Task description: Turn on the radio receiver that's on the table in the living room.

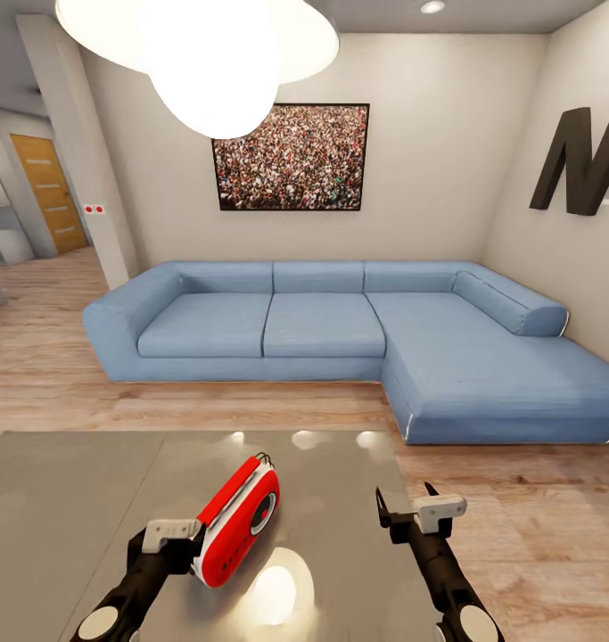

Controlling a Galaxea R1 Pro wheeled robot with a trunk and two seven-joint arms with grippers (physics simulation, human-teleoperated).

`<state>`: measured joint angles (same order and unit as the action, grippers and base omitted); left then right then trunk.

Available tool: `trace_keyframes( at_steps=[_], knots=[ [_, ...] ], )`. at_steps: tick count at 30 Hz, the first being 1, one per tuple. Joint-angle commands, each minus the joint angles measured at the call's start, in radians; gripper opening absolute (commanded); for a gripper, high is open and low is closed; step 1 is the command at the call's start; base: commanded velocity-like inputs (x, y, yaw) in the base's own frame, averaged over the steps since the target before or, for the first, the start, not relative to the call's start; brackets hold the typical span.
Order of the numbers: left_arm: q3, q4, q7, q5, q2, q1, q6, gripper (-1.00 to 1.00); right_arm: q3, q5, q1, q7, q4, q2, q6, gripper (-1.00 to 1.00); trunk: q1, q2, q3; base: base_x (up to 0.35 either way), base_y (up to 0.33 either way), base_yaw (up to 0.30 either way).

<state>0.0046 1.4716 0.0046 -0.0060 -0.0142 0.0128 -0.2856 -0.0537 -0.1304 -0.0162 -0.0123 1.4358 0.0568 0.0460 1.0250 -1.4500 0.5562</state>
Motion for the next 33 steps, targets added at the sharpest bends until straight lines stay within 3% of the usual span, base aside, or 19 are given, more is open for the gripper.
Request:
trace_keyframes(
  at_steps=[1,10,16,20,33],
  knots=[
    [0.0,0.001,0.0,0.0,0.0,0.0,-0.001,1.0,0.0,0.0,0.0,0.0,0.0,0.0,0.0,1.0,0.0,0.0,0.0,0.0,0.0,0.0],
    [-0.001,0.0,0.001,-0.001,0.018,0.0,-0.006,1.0,0.0,0.0,0.0,0.0,0.0,0.001,-0.002,1.0,0.0,0.0,0.0,0.0,0.0,0.0],
    [-0.001,0.001,0.001,-0.002,0.029,-0.007,-0.074,1.0,0.0,0.0,0.0,0.0,0.0,0.002,-0.003,1.0,0.0,0.0,0.0,0.0,0.0,0.0],
    [-0.002,0.002,0.002,-0.003,0.031,-0.053,-0.183,1.0,0.0,0.0,0.0,0.0,0.0,0.003,-0.003,1.0,0.0,0.0,0.0,0.0,0.0,0.0],
    [-0.002,0.001,0.002,-0.007,0.029,-0.116,-0.271,1.0,-0.002,0.0,-0.001,0.0,0.0,0.003,-0.003,1.0,0.0,0.0,0.0,0.0,0.0,0.0]
  ],
)
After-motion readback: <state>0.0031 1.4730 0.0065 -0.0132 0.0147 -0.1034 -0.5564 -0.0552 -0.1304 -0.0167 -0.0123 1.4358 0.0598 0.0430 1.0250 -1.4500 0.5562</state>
